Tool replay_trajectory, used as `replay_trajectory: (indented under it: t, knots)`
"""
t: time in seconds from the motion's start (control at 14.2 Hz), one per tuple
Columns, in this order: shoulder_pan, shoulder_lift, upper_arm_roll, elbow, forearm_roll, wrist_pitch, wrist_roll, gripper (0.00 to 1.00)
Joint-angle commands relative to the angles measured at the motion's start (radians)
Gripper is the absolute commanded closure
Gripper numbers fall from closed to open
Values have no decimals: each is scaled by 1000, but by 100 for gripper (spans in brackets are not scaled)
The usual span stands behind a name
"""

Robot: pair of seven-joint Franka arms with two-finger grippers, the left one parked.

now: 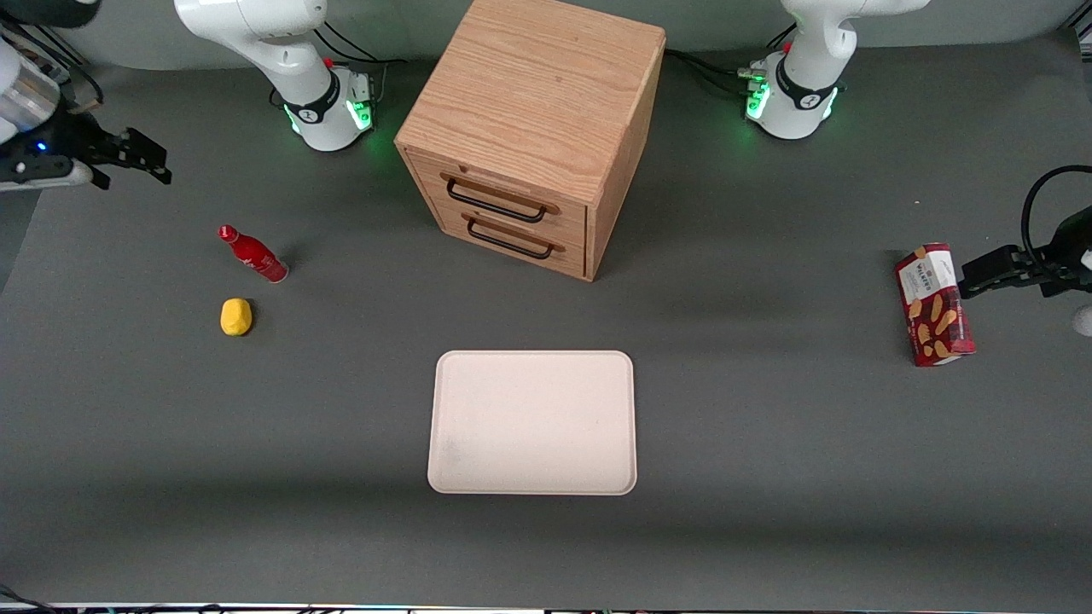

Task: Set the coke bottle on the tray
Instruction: 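Move the right gripper over the red Coca-Cola bottle lying on the table, then lower the open right gripper around the bottle's body and close it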

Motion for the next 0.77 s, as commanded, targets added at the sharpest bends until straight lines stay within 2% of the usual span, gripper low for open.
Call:
replay_trajectory:
  t: [0.0,0.7]
  knots:
    - [-1,-11,-6,-110,-18,125,-21,0]
    - [-1,92,-55,-345,-18,492,-20,0]
